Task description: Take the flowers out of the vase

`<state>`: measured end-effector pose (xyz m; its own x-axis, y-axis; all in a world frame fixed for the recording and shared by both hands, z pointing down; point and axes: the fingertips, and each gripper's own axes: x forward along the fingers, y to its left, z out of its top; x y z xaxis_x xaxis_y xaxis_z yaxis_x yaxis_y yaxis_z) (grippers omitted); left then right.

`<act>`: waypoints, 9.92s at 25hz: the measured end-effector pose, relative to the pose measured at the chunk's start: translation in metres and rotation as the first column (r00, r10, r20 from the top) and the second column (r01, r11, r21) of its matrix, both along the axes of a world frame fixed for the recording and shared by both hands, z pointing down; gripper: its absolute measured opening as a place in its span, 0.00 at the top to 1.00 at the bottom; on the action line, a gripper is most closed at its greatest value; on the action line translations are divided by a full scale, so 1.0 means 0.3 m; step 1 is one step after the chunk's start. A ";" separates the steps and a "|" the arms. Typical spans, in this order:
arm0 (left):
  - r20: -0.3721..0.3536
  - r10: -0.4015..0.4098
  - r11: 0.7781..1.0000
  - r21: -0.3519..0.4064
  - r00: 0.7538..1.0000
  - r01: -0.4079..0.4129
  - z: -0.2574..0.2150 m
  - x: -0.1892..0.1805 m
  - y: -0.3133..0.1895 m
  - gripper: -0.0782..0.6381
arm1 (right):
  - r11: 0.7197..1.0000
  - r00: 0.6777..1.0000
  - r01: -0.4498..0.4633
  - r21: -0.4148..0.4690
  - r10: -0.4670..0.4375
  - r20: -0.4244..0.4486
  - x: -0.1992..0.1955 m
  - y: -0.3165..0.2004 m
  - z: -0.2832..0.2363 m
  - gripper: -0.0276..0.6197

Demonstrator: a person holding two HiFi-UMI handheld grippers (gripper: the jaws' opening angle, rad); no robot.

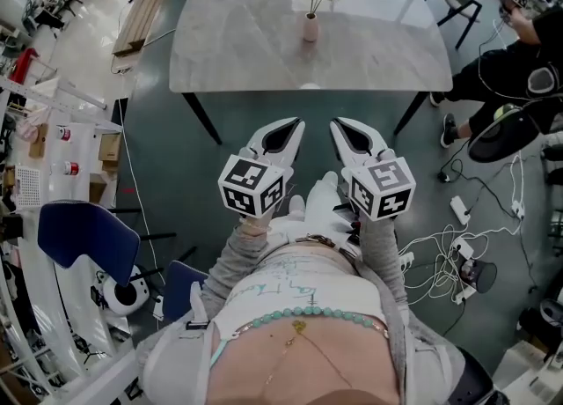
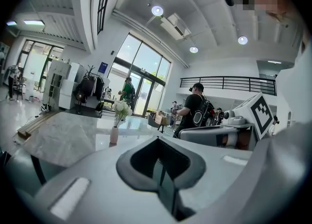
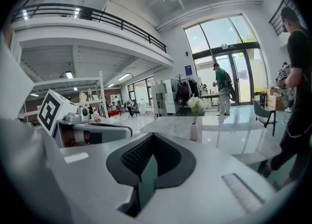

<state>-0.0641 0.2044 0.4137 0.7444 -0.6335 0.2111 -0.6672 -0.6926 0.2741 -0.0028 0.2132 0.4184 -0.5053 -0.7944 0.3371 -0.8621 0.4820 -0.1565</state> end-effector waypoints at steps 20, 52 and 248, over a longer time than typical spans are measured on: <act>-0.006 -0.032 1.000 0.002 0.999 0.032 -0.013 0.206 -0.342 0.89 | 0.996 0.996 0.090 -0.011 -0.090 -0.004 0.147 -0.354 0.006 0.92; 0.008 -0.171 0.985 0.014 0.985 0.171 -0.047 0.312 -0.573 0.89 | 0.984 0.983 0.175 0.012 -0.176 0.056 0.295 -0.614 -0.033 0.92; -0.007 0.215 0.951 -0.225 0.977 -0.211 0.181 0.007 -1.436 0.89 | 0.929 0.999 0.018 -0.369 -0.032 -0.033 0.130 -1.471 0.510 0.69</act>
<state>-0.0619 -0.2265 0.4679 0.8518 -0.3961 0.3429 -0.5169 -0.7417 0.4274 0.0362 -0.2281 0.5713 -0.5045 -0.5982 0.6226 -0.8593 0.4181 -0.2946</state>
